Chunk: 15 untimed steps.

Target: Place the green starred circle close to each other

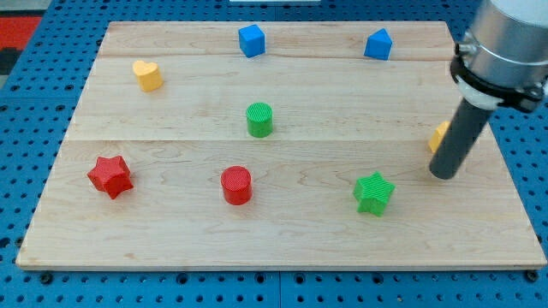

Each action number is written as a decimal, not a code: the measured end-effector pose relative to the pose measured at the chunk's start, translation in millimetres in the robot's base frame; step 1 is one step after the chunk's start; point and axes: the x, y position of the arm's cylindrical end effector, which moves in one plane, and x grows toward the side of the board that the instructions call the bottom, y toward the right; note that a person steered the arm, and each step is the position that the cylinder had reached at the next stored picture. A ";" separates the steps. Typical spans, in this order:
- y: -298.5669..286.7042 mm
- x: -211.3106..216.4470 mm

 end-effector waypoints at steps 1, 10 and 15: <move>-42.5 27.8; -164.6 -32.6; -291.1 1.8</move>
